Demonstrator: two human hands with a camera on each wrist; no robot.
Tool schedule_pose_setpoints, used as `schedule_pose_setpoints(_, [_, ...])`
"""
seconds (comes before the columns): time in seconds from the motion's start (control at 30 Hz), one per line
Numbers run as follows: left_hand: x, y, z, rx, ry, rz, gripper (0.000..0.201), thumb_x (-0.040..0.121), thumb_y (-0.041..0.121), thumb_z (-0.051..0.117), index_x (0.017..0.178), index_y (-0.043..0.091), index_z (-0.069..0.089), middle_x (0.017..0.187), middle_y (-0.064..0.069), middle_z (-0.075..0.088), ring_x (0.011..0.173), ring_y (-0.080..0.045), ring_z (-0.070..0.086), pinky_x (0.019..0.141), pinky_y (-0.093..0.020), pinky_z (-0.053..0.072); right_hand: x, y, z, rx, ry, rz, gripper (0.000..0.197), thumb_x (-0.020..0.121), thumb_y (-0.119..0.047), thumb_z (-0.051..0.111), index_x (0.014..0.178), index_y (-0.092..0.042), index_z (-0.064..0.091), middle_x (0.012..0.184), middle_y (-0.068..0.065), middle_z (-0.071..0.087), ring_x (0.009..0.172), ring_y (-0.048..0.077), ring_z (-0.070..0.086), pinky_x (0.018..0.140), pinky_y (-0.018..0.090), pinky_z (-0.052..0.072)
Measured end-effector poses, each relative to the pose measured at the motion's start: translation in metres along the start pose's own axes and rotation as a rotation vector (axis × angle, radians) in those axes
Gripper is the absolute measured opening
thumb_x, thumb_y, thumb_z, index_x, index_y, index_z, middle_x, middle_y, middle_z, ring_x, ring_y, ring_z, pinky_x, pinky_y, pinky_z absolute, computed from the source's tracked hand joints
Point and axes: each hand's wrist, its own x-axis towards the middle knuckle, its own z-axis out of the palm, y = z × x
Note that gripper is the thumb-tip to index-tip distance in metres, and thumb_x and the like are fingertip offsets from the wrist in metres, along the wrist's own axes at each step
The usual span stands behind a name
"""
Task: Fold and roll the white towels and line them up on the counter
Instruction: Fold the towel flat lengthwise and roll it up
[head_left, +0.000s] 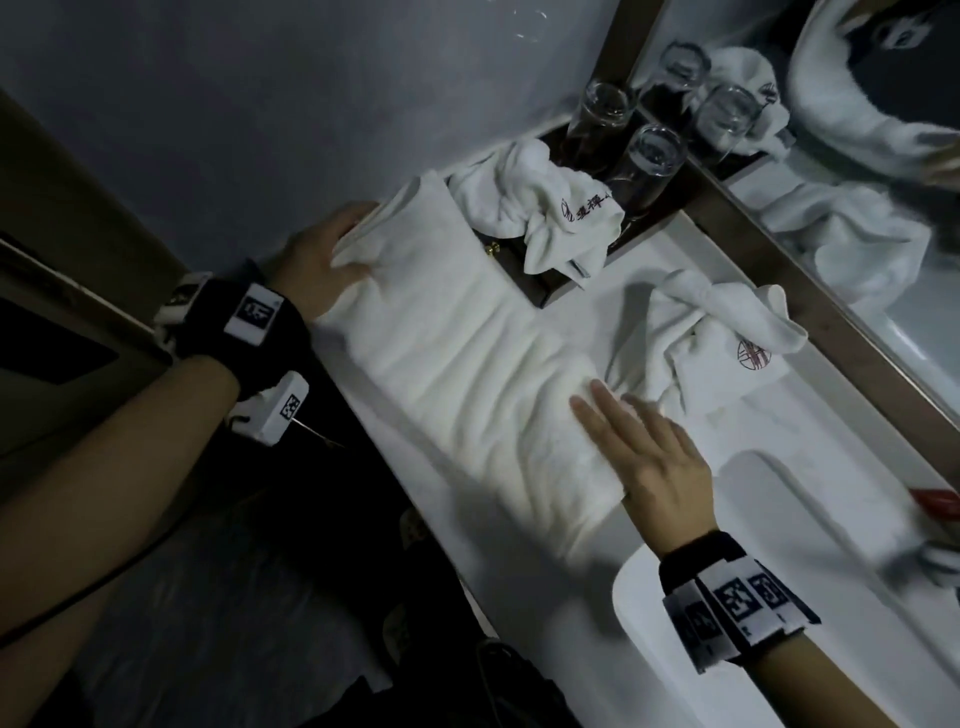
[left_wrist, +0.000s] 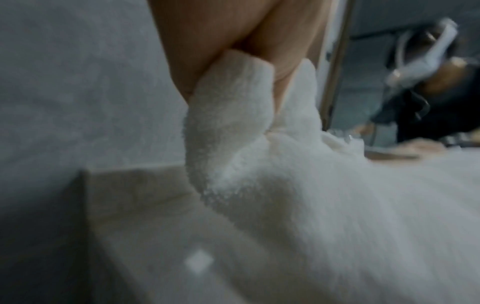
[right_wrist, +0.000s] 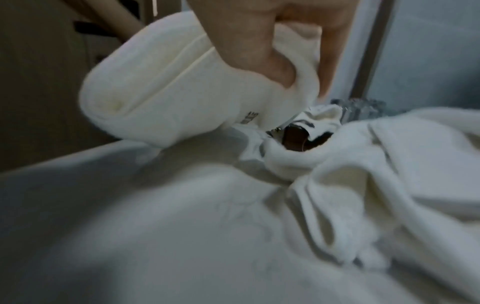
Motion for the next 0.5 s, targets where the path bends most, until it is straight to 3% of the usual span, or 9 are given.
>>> schedule_pose_setpoints(0.07, [0.003,0.005,0.004,0.246,0.058,0.034,0.066,0.082,-0.002,0.059,0.141,0.012,0.032,0.144,-0.013,0.038,0.131,-0.026,0.037,0.106,-0.029,0.029,-0.003,-0.004,0.002,-0.065,0.118,-0.135,0.04,0.095,-0.001,0.037,0.125,-0.014,0.058,0.131,0.002,0.057,0.113,0.026,0.06,0.091,0.035,0.044])
schedule_pose_setpoints(0.17, [-0.014,0.015,0.025,0.472,-0.001,-0.03,0.083,0.076,0.001,0.061,0.146,0.012,0.018,0.148,-0.019,0.023,0.134,-0.036,0.026,0.112,-0.043,0.022,-0.013,-0.009,0.014,-0.031,0.095,-0.224,0.038,0.09,-0.001,0.039,0.113,-0.01,0.067,0.124,0.005,0.063,0.111,0.024,0.062,0.094,0.034,0.038])
schedule_pose_setpoints(0.23, [-0.042,0.025,0.047,0.456,-0.059,-0.054,0.078,0.077,0.006,0.061,0.144,0.01,0.022,0.146,-0.02,0.022,0.131,-0.037,0.027,0.11,-0.041,0.021,-0.017,-0.012,0.021,-0.008,0.01,-0.234,0.039,0.075,-0.008,0.045,0.103,-0.01,0.071,0.118,0.004,0.066,0.111,0.022,0.062,0.091,0.036,0.034])
schedule_pose_setpoints(0.3, [-0.08,0.036,0.072,0.42,-0.129,-0.033,0.073,0.077,0.013,0.061,0.142,0.009,0.027,0.145,-0.019,0.024,0.129,-0.035,0.029,0.107,-0.037,0.02,-0.017,-0.011,0.027,0.043,-0.044,-0.214,0.045,0.067,-0.011,0.044,0.103,-0.009,0.07,0.117,0.007,0.067,0.111,0.025,0.062,0.089,0.039,0.036])
schedule_pose_setpoints(0.4, [-0.136,0.054,0.111,0.369,-0.272,-0.026,0.075,0.077,0.026,0.058,0.142,0.012,0.024,0.147,-0.014,0.02,0.136,-0.031,0.021,0.11,-0.036,0.014,-0.017,-0.01,0.031,0.113,-0.091,-0.144,0.057,0.07,0.002,0.037,0.12,-0.009,0.062,0.124,0.011,0.062,0.11,0.027,0.062,0.087,0.036,0.051])
schedule_pose_setpoints(0.5, [-0.179,0.074,0.147,0.348,-0.394,0.01,0.086,0.076,0.037,0.058,0.145,0.01,0.015,0.152,-0.016,0.009,0.142,-0.031,0.008,0.117,-0.047,0.003,-0.018,-0.008,0.032,0.144,-0.144,-0.148,0.057,0.076,0.0,0.033,0.126,-0.013,0.057,0.127,0.01,0.06,0.112,0.028,0.061,0.087,0.039,0.052])
